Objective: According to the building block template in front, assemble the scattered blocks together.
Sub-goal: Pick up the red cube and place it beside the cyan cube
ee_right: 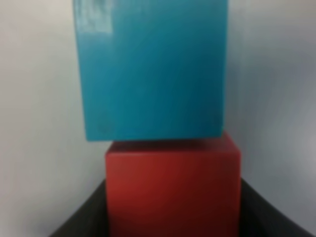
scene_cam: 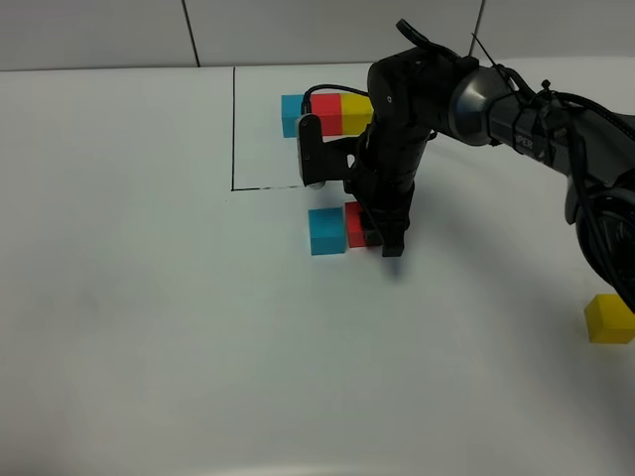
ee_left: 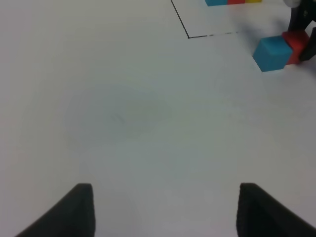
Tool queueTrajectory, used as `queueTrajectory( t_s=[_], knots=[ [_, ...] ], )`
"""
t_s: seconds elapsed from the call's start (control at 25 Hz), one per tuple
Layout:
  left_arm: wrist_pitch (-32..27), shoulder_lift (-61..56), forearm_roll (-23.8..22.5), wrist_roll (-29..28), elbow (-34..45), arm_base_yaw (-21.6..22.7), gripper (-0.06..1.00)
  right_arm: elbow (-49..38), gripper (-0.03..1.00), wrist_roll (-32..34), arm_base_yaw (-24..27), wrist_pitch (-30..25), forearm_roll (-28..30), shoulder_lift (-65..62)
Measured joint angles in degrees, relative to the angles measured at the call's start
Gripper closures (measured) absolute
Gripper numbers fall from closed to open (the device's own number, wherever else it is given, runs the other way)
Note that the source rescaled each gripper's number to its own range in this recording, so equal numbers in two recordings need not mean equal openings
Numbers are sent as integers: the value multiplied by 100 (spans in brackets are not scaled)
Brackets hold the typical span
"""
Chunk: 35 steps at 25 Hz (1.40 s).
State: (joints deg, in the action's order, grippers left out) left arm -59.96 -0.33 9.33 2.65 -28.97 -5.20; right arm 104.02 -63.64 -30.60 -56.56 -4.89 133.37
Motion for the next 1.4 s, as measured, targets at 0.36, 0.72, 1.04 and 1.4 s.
queueTrajectory(
  t_s=[0.36, 0.72, 1.04, 1.4],
  knots=[
    [0, 0, 0, 0, 0, 0, 58, 42, 95, 0, 5, -104, -55, 69],
    [0, 0, 0, 0, 0, 0, 58, 42, 95, 229, -5, -133, -49, 69],
    [0, 0, 0, 0, 0, 0, 58, 46, 95, 264, -59, -151, -37, 75],
    [0, 0, 0, 0, 0, 0, 58, 46, 95, 524, -59, -151, -37, 75]
  ],
)
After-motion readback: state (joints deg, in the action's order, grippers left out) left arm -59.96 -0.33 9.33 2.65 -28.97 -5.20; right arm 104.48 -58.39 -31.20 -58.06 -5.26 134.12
